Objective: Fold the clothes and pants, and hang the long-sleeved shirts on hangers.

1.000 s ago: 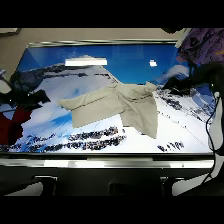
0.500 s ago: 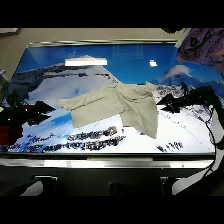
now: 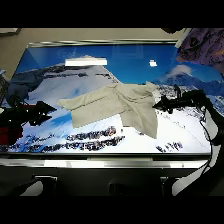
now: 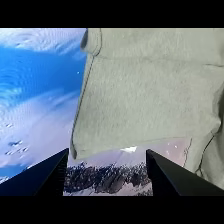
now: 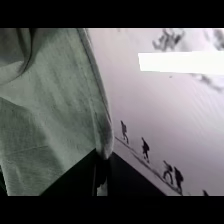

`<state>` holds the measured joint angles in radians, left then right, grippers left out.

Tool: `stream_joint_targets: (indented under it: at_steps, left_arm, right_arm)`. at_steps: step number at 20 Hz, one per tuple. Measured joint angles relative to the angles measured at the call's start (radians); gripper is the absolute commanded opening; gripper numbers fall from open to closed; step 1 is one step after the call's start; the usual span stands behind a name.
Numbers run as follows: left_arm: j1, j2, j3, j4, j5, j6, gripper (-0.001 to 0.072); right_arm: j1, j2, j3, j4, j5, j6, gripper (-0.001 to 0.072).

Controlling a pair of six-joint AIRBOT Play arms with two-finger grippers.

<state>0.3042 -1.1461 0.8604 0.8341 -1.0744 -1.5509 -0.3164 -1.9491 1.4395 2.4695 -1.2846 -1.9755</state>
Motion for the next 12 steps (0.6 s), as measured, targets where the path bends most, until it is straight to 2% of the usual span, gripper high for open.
stream_joint_targets:
  at_steps: [6, 12]
  left_arm:
    - [-0.021, -0.045, -0.104, -0.005, 0.046, 0.044, 0.0540]
    - [-0.129, -0.140, -0.164, -0.068, 0.135, 0.113, 0.0540]
  right_arm:
    - [0.003, 0.080, -0.001, -0.012, -0.008, -0.006, 0.0038]
    - [0.003, 0.146, -0.001, -0.016, -0.039, 0.010, 0.0039]
